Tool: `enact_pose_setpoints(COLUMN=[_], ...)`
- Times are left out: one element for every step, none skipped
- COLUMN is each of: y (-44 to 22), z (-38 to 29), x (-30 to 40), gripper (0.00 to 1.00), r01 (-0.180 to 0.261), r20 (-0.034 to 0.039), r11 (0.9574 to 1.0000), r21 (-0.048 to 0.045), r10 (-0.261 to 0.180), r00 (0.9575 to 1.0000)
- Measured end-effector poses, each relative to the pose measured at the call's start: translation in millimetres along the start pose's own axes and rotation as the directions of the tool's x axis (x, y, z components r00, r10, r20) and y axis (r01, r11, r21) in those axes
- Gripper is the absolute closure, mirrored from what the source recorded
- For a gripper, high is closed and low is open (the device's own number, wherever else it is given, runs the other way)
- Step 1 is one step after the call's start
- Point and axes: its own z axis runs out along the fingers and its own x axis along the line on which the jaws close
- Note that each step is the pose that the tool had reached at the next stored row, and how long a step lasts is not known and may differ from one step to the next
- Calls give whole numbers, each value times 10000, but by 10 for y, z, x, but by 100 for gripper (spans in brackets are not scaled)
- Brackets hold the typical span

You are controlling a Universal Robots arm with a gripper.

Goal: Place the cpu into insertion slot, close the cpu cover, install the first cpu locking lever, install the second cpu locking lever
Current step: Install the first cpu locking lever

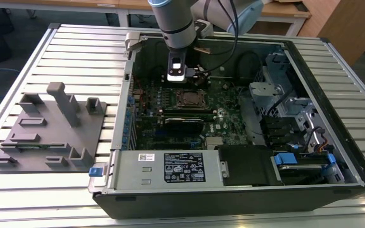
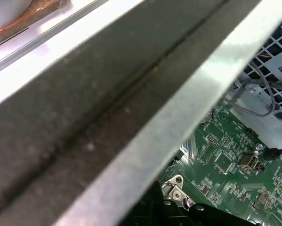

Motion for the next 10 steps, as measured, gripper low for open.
enact_pose_setpoints(y=[0, -1, -2, -2, -2, -2, -2, -2, -1, 0], z=[0, 0, -1, -1, -2, -3, -3, -6, -8, -12], x=[-1, -1, -3, -4, -4, -4, -5, -5, -6, -7], gripper=[90, 90, 90, 90, 90, 90, 90, 90, 90, 90], r01=[-1, -2, 0, -2, -3, -5, -6, -6, -6, -6], r20=[-1, -2, -3, -6, -8, -10, -12, -12, -13, -12], r11=[10000, 10000, 10000, 10000, 10000, 10000, 10000, 10000, 10000, 10000], r21=[-1, -2, -2, -4, -6, -10, -13, -11, -10, -9], r10=[1, 2, 0, 2, 3, 5, 6, 6, 6, 6], r00=[10000, 10000, 10000, 10000, 10000, 10000, 10000, 10000, 10000, 10000])
